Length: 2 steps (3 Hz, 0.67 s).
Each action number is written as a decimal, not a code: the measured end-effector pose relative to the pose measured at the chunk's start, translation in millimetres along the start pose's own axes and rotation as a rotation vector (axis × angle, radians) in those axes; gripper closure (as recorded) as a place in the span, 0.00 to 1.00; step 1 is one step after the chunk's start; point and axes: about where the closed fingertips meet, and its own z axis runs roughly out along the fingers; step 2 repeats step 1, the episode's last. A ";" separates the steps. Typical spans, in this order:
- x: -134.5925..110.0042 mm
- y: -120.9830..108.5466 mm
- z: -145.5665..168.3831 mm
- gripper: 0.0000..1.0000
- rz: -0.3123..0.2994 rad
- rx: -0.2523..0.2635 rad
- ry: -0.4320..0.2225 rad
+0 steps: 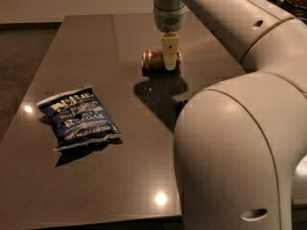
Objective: Knock orange can over
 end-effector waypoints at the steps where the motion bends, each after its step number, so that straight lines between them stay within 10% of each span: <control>1: 0.0 0.0 0.0 0.00 0.000 0.000 0.000; 2: 0.0 0.0 0.0 0.00 0.000 0.000 0.000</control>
Offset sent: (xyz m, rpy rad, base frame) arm 0.0000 0.0000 0.0000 0.0000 0.0000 0.0000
